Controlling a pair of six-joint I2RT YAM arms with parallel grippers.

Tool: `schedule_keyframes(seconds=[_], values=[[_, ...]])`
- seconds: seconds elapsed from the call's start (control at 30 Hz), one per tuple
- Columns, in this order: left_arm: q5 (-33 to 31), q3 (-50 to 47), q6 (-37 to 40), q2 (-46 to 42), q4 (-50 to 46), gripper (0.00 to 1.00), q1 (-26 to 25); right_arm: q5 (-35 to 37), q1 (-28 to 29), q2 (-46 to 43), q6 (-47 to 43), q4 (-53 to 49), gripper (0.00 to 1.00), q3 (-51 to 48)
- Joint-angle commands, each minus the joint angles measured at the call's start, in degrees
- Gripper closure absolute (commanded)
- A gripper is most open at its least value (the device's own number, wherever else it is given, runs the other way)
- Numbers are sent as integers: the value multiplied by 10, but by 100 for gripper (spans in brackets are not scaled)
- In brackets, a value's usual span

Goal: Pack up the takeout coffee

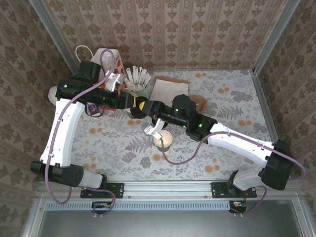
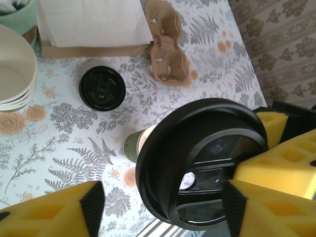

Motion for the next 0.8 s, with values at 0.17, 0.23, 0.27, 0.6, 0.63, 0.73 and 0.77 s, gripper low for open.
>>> schedule_keyframes(seconds=[0.17, 0.23, 0.27, 0.6, 0.63, 0.73, 0.77], values=[[42, 17, 32, 23, -23, 47, -9, 9, -3, -4, -69, -11, 86, 8], [57, 20, 38, 30, -27, 53, -9, 7, -3, -4, -69, -6, 86, 8], [61, 21, 42, 33, -30, 56, -10, 7, -2, -4, -70, -5, 86, 9], [17, 40, 71, 50, -56, 71, -36, 12, 3, -6, -57, -61, 85, 32], [10, 42, 74, 52, -58, 71, -42, 12, 4, -6, -55, -62, 85, 34], [3, 45, 74, 55, -56, 71, -52, 12, 9, -7, -55, -62, 85, 35], [3, 46, 73, 56, -52, 71, -52, 12, 10, -7, -54, -63, 85, 34]])
